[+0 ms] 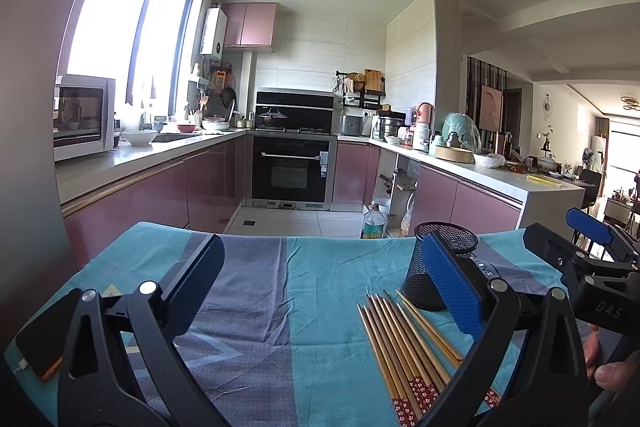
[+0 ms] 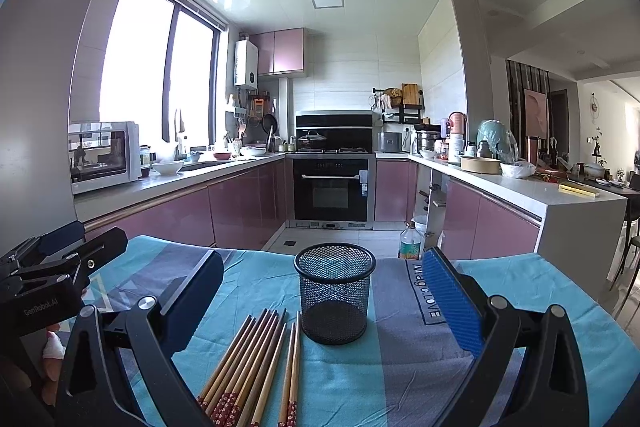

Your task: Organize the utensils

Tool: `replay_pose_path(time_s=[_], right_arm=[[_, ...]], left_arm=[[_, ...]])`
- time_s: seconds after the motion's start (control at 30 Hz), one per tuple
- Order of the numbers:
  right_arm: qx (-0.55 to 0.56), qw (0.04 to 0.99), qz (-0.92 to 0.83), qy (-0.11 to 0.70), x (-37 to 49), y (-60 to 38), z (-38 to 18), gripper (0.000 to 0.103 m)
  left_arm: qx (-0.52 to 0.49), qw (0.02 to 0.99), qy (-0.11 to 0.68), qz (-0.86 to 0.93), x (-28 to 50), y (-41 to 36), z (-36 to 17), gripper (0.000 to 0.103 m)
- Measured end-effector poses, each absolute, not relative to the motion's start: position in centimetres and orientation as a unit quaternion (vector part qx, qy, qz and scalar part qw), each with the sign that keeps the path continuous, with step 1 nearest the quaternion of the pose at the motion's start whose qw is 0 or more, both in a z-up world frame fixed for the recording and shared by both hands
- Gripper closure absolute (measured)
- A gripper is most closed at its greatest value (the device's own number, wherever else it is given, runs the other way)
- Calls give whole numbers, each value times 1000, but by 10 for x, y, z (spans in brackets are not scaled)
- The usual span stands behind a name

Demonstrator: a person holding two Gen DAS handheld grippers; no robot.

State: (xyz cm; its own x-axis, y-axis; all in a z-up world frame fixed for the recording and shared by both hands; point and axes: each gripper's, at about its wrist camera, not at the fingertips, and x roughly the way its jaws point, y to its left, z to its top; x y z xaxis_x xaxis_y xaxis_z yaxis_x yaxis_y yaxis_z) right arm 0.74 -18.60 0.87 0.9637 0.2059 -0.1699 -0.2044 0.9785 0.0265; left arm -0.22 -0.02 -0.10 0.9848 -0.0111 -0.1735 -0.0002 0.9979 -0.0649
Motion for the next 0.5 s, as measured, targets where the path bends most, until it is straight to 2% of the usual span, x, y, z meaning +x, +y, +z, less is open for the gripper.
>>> replay_pose_path(time_s=[0.5], right_arm=[[5,991,105,88,7,-184,10,7]], left_arm=[[-32,996,88,-3,-2,-1,-3,6]])
